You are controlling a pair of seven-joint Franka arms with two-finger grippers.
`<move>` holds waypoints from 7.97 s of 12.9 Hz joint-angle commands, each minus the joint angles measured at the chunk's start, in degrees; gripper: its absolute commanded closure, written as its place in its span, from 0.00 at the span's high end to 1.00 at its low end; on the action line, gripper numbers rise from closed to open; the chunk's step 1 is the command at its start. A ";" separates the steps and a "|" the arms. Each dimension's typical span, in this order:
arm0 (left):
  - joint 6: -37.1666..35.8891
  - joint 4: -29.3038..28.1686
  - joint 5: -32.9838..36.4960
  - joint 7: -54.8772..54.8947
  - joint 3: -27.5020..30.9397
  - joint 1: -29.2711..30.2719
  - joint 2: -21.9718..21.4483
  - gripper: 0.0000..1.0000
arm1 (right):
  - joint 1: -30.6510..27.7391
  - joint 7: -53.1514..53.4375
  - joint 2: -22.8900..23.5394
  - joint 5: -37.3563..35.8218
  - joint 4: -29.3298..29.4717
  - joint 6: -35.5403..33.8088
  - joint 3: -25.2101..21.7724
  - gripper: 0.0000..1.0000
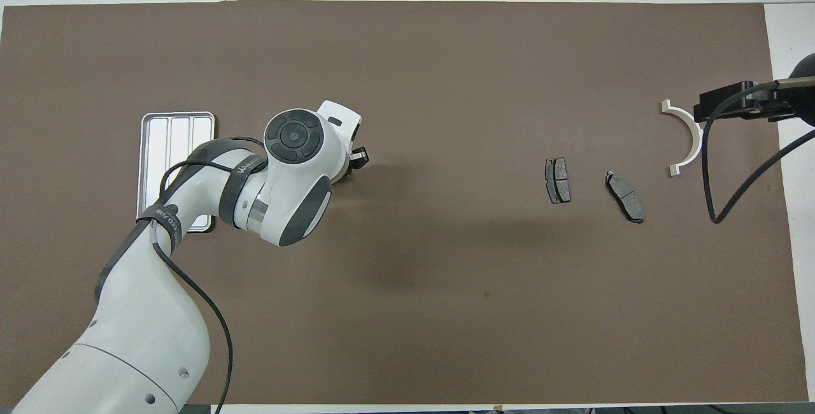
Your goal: Pick bearing gear from pile to tray
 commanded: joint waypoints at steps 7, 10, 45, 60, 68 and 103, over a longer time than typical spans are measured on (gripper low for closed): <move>-6.79 -3.65 1.05 14.97 1.06 11.52 -10.64 0.00 | -0.79 -0.72 -1.13 0.12 -1.69 1.34 0.67 1.00; -5.75 -3.66 1.05 30.08 0.98 20.74 -10.48 0.00 | -0.79 -0.54 -1.13 0.12 -1.69 1.34 0.67 1.00; -17.67 0.46 0.61 39.98 0.98 28.07 -19.34 1.00 | -0.26 -0.72 -0.51 -0.31 -1.87 0.46 0.67 1.00; -41.35 19.46 -3.00 40.15 1.94 25.88 -22.16 1.00 | -0.18 -0.72 -0.69 -0.32 -1.78 0.37 0.67 1.00; -43.27 18.84 -2.99 40.24 1.33 26.04 -25.33 1.00 | -0.18 -0.72 -0.69 -0.32 -1.78 0.37 0.67 1.00; -44.51 11.99 -2.46 40.77 -1.05 28.94 -28.67 1.00 | -0.18 -0.80 -1.04 -0.40 -1.52 0.37 0.67 1.00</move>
